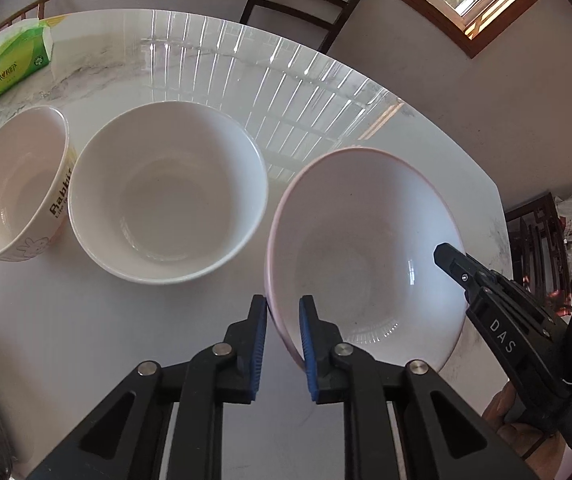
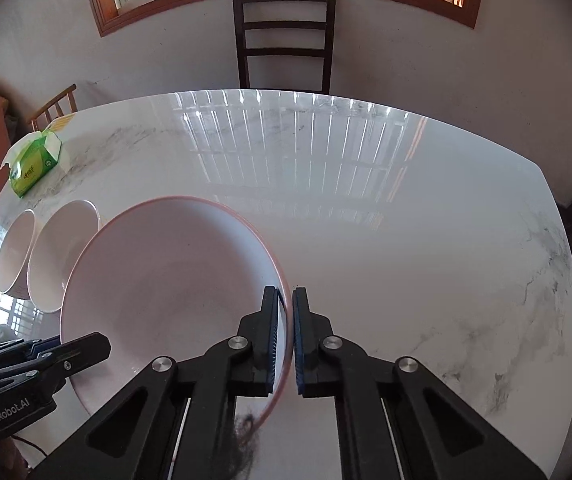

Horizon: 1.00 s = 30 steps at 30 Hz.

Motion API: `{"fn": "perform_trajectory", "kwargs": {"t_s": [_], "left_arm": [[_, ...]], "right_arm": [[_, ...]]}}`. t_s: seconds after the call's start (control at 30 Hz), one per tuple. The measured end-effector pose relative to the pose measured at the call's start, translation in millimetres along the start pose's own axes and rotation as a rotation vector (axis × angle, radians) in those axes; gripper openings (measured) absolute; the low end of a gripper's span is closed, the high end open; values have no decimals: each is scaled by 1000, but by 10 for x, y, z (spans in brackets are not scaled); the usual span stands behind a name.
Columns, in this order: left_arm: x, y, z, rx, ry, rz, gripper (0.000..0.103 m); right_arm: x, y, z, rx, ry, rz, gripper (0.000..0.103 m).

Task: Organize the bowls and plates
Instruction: 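Close both grippers on the pink bowl rim, then lift the pink bowl with both grippers and carry it beside the plate stack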

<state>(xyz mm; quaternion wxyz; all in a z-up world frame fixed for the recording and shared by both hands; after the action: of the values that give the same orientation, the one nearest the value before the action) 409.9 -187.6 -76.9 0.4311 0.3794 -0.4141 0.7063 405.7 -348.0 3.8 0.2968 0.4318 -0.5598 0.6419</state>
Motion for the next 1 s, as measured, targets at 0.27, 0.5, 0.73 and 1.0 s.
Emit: {"fn": "perform_trajectory", "kwargs": {"t_s": [0.27,0.5,0.73,1.0], "left_arm": [[367,365,-474,53,22,-58,14],[923,908,-1003,24,-10,-85,14],[1266,1311,-1455,8,-63,-91,14],[1331,1404,-1783,-4,-90,-50,14]], "right_arm": [[387,377,-377,-11,-143,-42,6],[850,895,-997,21,-231,-76,6],[1070,1355,-1550,52,-265,-95,7],[1089,1592,-1909,70,-270,-85,8]]}}
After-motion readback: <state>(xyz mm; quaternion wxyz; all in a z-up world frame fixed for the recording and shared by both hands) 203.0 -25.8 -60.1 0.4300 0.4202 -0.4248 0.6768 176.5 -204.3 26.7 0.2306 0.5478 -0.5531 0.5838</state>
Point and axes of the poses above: each gripper's, at about its wrist camera, not at the fingertips, and x roughly against the way its jaws point, z to its right, y to its underside, the point moved 7 cm from there along -x, roughly the way its jaws point, and after that the axes turned 5 degrees about x, right-handed, at the moved point
